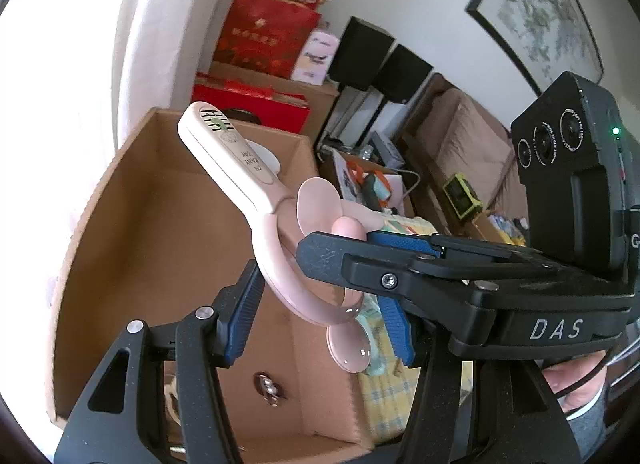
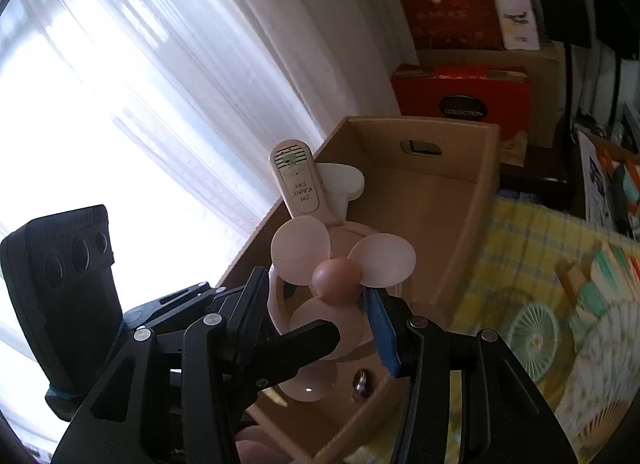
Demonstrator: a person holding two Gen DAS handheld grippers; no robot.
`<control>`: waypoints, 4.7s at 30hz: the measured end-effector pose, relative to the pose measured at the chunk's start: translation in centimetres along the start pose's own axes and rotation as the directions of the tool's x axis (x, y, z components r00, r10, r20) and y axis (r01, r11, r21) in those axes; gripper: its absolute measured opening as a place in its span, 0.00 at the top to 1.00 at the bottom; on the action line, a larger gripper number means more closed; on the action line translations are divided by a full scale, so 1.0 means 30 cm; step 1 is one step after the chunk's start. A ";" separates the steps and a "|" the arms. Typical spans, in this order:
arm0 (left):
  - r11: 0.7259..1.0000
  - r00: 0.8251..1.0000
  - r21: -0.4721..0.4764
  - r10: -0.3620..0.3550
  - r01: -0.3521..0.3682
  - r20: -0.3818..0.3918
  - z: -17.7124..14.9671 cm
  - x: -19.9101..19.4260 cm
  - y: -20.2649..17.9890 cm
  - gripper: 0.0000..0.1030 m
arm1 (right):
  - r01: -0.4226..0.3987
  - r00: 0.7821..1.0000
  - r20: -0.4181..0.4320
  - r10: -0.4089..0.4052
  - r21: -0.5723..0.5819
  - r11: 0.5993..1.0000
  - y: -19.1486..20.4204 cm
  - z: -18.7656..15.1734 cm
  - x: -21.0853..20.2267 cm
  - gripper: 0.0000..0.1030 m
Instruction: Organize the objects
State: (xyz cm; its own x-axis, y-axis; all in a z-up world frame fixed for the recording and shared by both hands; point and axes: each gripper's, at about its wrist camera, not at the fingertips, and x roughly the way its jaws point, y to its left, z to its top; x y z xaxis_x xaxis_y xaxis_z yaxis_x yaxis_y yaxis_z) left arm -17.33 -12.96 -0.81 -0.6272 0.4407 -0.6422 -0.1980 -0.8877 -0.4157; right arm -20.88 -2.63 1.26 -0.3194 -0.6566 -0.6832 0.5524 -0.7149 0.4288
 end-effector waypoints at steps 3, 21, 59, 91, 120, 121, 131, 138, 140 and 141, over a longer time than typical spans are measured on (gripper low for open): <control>1.000 1.000 -0.023 0.010 -0.010 -0.006 0.003 0.023 0.060 0.49 | 0.005 1.000 -0.029 -0.005 -0.019 1.000 0.002 0.021 0.071 0.51; 0.994 0.979 -0.108 0.009 -0.031 -0.203 -0.059 0.230 0.223 0.47 | 0.103 0.980 -0.168 -0.109 -0.045 0.994 -0.070 -0.012 0.303 0.52; 0.986 0.979 0.008 0.164 -0.164 -0.122 -0.062 -0.024 0.037 0.09 | 0.299 0.954 -0.013 -0.300 -0.043 0.953 -0.086 -0.067 -0.107 0.26; 0.979 0.979 0.202 0.078 -0.039 -0.190 -0.217 0.147 -0.449 0.00 | 0.521 0.849 -0.013 -0.528 0.184 0.833 -0.489 -0.459 -0.552 0.17; 0.990 0.922 0.062 -0.098 0.130 -0.374 -0.403 0.509 -0.626 0.26 | 0.365 0.916 -0.068 -0.396 0.555 0.748 -0.917 -0.728 -0.583 0.64; 0.989 0.917 0.046 -0.112 0.139 -0.382 -0.406 0.523 -0.629 0.26 | 0.361 0.917 -0.067 -0.393 0.558 0.748 -0.920 -0.729 -0.578 0.65; 0.986 0.892 -0.083 -0.168 0.147 -0.419 -0.424 0.642 -0.628 0.26 | 0.321 0.927 -0.049 -0.371 0.612 0.722 -0.957 -0.743 -0.546 0.77; 0.986 0.898 -0.114 -0.158 0.122 -0.411 -0.428 0.679 -0.612 0.26 | 0.296 0.933 -0.036 -0.357 0.641 0.708 -0.986 -0.764 -0.547 0.81; 0.984 0.898 -0.138 -0.163 0.116 -0.408 -0.428 0.691 -0.604 0.26 | 0.292 0.934 -0.032 -0.355 0.642 0.709 -0.986 -0.766 -0.549 0.81; 0.982 0.899 -0.151 -0.170 0.117 -0.405 -0.429 0.696 -0.599 0.26 | 0.289 0.935 -0.031 -0.353 0.643 0.710 -0.986 -0.767 -0.550 0.81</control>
State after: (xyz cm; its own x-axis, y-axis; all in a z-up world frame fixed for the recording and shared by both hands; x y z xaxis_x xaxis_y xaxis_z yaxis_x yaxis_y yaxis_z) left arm -17.17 13.90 -15.02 -0.2250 0.6008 -0.7671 -0.1542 -0.7993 -0.5808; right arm -14.25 34.88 -13.76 -0.4701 -0.3543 -0.8084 -0.1952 -0.8515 0.4867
